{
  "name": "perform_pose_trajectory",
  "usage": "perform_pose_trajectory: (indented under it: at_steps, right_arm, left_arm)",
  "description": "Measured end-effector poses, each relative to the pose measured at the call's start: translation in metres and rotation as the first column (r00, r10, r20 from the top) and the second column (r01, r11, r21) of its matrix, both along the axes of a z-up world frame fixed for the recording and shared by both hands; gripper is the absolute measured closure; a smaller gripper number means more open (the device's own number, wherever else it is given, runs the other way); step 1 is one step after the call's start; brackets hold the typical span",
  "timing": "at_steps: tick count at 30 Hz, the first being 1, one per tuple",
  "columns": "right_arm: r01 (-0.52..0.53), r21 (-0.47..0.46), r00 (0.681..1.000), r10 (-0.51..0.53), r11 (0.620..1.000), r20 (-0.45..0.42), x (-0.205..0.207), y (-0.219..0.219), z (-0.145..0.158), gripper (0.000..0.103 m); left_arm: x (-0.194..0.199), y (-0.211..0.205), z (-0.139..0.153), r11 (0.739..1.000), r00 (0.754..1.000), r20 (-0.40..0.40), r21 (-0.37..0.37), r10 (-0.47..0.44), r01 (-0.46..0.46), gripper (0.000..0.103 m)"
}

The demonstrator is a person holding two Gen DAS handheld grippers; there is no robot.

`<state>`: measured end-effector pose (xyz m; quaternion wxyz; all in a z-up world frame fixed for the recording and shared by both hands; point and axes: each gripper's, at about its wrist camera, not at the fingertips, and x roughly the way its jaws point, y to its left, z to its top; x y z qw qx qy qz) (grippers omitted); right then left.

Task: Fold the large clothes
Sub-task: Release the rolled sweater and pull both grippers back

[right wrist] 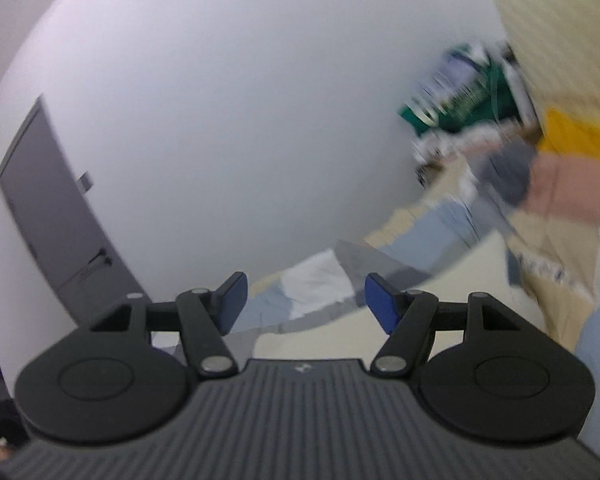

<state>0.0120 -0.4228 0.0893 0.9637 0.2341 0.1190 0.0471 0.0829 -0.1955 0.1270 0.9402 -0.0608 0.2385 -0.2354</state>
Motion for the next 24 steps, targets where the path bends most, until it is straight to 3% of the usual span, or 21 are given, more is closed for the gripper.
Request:
perform_pose_trajectory:
  at_steps: [5, 11, 18, 24]
  right_arm:
    - [-0.045, -0.107, 0.999, 0.047, 0.993, 0.021, -0.025, 0.041, 0.014, 0.035]
    - [-0.048, -0.21, 0.998, 0.04, 0.977, -0.041, -0.049, 0.077, 0.0, 0.035]
    - [-0.035, -0.275, 0.997, 0.015, 0.961, -0.075, -0.073, 0.104, -0.013, 0.035]
    - [-0.031, -0.242, 0.99, -0.002, 0.97, -0.138, -0.086, 0.107, -0.025, 0.035]
  left_arm:
    - [-0.053, 0.016, 0.019, 0.999, 0.997, 0.076, 0.038, -0.01, 0.007, 0.019]
    - [-0.101, 0.034, 0.017, 0.998, 0.991, 0.13, 0.066, -0.012, 0.003, 0.019]
    - [-0.125, 0.052, 0.004, 0.997, 0.988, 0.153, 0.075, -0.004, -0.007, 0.019]
    - [-0.127, 0.056, -0.002, 0.996, 0.987, 0.16, 0.086, -0.018, 0.004, 0.019]
